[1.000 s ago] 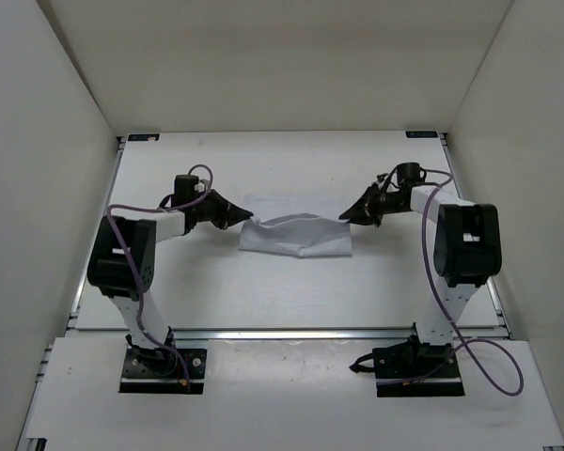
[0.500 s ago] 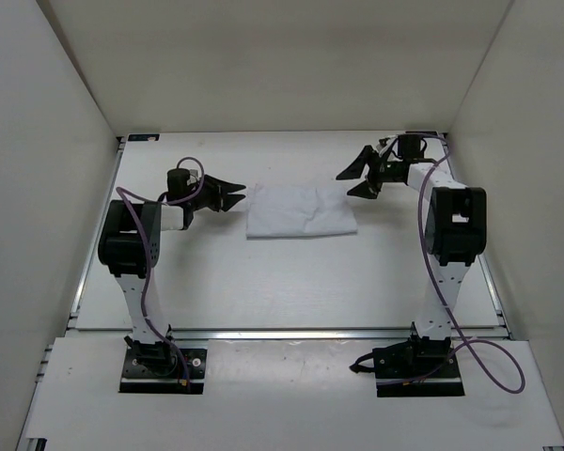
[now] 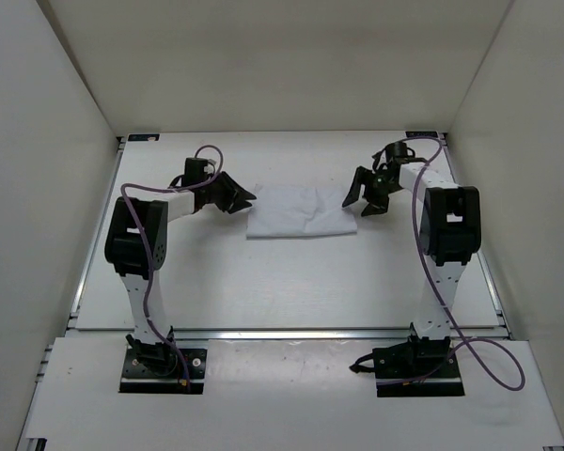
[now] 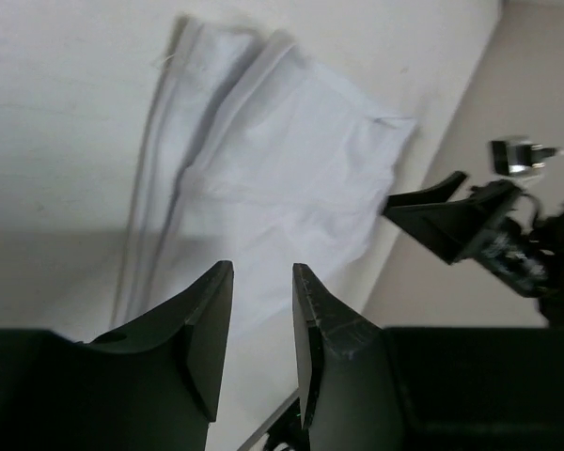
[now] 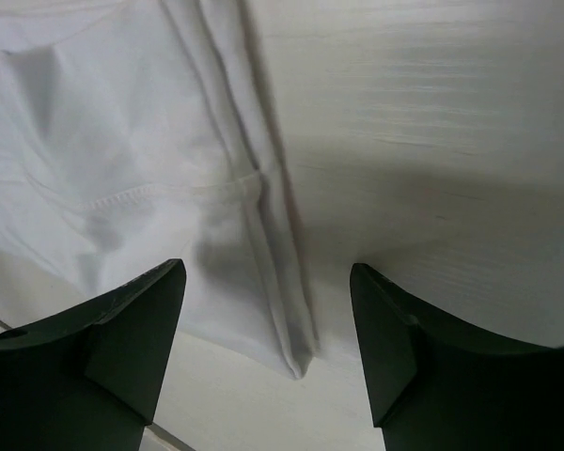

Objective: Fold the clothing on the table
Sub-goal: Fold the skirt

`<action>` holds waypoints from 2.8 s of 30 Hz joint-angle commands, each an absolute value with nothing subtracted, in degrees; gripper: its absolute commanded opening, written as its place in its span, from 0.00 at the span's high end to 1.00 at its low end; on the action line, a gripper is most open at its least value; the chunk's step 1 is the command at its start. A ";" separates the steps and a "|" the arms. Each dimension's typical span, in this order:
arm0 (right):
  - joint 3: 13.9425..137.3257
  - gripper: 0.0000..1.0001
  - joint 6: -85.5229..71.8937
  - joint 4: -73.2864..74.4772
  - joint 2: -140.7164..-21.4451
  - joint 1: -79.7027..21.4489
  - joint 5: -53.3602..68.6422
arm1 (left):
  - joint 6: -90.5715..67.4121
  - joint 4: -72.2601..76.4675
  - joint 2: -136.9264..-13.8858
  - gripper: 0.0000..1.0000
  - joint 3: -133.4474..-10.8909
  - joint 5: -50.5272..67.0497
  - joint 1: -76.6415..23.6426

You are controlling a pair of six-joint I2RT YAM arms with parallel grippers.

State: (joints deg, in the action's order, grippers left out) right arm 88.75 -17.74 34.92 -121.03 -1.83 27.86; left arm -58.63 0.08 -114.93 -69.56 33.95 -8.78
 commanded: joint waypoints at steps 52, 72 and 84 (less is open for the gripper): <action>72.80 1.00 -32.16 35.79 -94.68 -13.75 19.57 | -47.82 -12.74 -104.25 1.00 -58.18 25.05 -25.05; 56.43 1.00 -31.29 29.88 -95.37 -2.82 19.69 | -52.48 -13.09 -112.84 1.00 -79.01 24.00 -37.88; 60.19 1.00 -26.73 32.42 -94.83 -1.93 21.27 | -49.83 -18.03 -129.11 1.00 -87.72 20.21 -36.39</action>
